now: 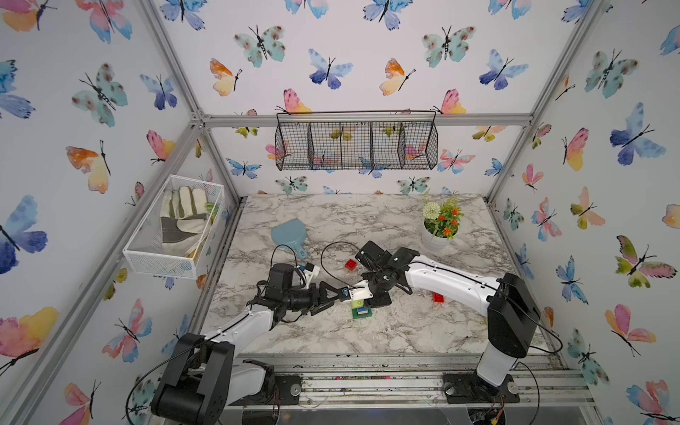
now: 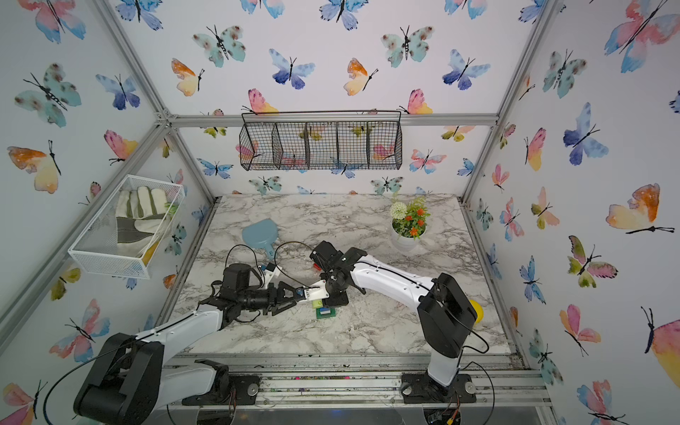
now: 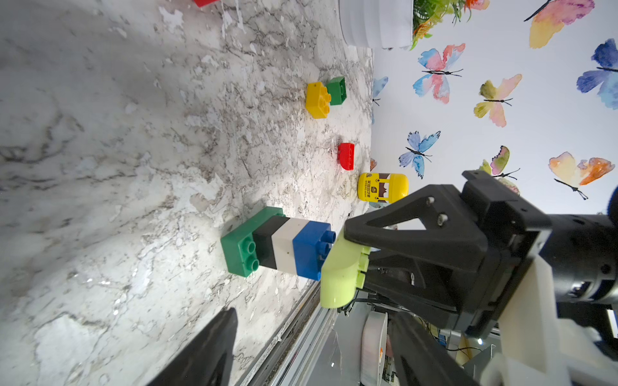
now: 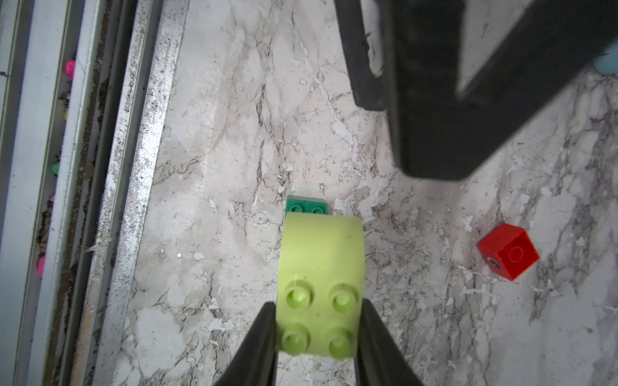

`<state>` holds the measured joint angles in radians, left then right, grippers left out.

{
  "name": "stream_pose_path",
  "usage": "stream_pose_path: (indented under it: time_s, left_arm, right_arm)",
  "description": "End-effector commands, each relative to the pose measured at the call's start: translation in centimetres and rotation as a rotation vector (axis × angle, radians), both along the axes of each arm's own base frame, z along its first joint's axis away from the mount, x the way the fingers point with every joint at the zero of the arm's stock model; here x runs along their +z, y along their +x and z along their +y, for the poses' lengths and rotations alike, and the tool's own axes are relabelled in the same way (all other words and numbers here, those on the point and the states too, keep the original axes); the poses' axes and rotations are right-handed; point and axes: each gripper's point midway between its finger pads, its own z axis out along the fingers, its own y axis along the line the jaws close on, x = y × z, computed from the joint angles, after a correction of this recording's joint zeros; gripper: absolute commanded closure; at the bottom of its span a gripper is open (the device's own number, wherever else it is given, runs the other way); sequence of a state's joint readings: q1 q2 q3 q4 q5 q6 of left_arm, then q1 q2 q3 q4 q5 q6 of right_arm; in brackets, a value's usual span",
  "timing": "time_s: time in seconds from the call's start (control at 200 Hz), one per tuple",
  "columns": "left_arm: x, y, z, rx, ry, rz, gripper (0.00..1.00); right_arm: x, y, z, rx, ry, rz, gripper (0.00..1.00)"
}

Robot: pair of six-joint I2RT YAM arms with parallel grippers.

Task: Assemble the number 1 with lego
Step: Assemble the lego brick with the lego brick.

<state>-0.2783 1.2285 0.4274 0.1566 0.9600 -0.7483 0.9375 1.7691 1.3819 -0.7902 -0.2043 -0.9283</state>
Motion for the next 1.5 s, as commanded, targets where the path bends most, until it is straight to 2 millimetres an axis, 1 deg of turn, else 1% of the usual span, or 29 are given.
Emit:
stream_pose_path:
  time_s: [0.0, 0.31, 0.561, 0.681, 0.856, 0.996, 1.096, 1.317, 1.492]
  left_arm:
    - [0.1, -0.2, 0.0, -0.018, -0.017, -0.007, 0.23]
    - [0.1, -0.2, 0.0, -0.022, -0.018, -0.006, 0.24]
    - [0.0, -0.2, 0.1, -0.020, -0.018, -0.004, 0.24]
    - [0.1, -0.1, 0.1, -0.022, -0.019, -0.006, 0.24]
    - [0.0, -0.2, 0.1, -0.023, -0.019, 0.000, 0.25]
    - [0.0, -0.1, 0.1, -0.022, -0.019, -0.002, 0.25]
    - [0.0, -0.1, 0.1, -0.019, -0.019, -0.004, 0.25]
    - [0.0, -0.2, 0.1, -0.021, -0.019, -0.004, 0.25]
    - [0.1, -0.2, 0.1, -0.026, -0.022, -0.002, 0.25]
  right_arm:
    - [-1.2, -0.5, -0.4, 0.011, -0.036, 0.018, 0.98]
    - [-1.9, -0.4, -1.0, 0.015, -0.073, 0.007, 0.98]
    - [-2.5, -1.0, -1.4, 0.033, -0.100, 0.017, 0.98]
    - [-2.4, -1.5, -1.3, 0.046, -0.091, 0.039, 0.98]
    - [-2.6, -1.4, -1.5, 0.046, -0.101, 0.031, 0.98]
    - [-3.3, -1.0, -2.0, 0.034, -0.129, 0.010, 0.98]
    - [-3.7, -1.2, -2.4, 0.033, -0.144, 0.012, 0.98]
    - [-2.9, -1.5, -1.7, 0.032, -0.103, 0.030, 0.98]
    - [-0.2, -0.9, -0.1, 0.032, -0.021, 0.010, 0.98]
